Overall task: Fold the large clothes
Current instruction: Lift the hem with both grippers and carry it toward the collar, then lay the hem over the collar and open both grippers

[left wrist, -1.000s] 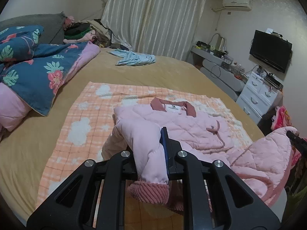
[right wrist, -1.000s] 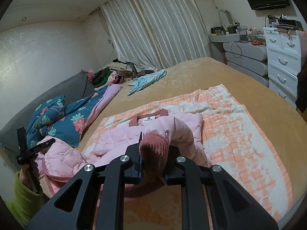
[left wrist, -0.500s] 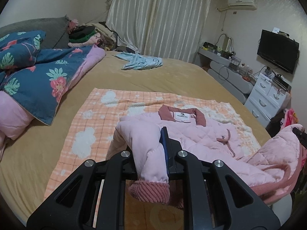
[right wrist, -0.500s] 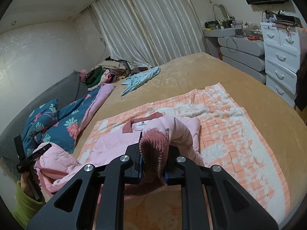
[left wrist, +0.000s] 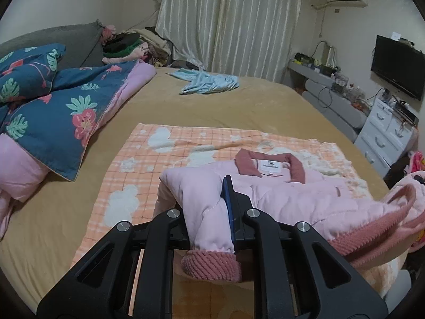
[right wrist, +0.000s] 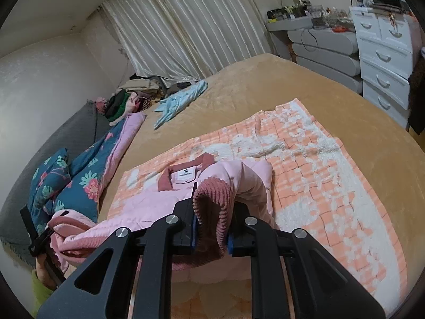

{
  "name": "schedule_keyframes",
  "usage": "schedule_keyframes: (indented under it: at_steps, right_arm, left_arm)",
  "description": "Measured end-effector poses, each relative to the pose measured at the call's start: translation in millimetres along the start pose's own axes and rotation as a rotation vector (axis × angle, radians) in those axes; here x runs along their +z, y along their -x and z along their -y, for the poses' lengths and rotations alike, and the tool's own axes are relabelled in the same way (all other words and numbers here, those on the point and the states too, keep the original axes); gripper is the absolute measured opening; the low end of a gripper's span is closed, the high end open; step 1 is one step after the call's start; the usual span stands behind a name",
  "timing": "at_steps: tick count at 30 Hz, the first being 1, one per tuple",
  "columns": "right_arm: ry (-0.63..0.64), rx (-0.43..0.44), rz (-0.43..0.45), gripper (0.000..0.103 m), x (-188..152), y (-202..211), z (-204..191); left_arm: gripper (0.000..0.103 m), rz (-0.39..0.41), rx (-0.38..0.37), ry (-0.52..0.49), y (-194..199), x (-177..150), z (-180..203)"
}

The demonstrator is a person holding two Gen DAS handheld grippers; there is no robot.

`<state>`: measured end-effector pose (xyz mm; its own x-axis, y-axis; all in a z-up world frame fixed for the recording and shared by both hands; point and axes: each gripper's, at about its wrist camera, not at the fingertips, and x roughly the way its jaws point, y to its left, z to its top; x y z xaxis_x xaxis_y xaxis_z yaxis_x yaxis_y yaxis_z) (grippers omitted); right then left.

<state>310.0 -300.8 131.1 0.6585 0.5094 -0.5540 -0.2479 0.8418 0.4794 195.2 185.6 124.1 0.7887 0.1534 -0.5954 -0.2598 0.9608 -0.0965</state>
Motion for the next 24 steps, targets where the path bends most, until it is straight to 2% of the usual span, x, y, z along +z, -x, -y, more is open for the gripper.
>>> schedule_keyframes:
  at_steps: [15,21,24]
  right_arm:
    - [-0.142,0.057,-0.081,0.02,32.9,-72.4,36.9]
    - [-0.179,0.087,-0.105,0.029,36.7,-94.9,48.4]
    - [-0.19,0.1,-0.097,0.04,37.2,-100.8,55.0]
  left_arm:
    - [0.009,-0.047,0.024,-0.002,-61.5,10.9,-6.8]
    - [0.009,-0.068,0.026,0.007,-82.5,10.0,-10.6]
    - [0.009,-0.076,0.024,0.009,-91.1,7.6,-11.8]
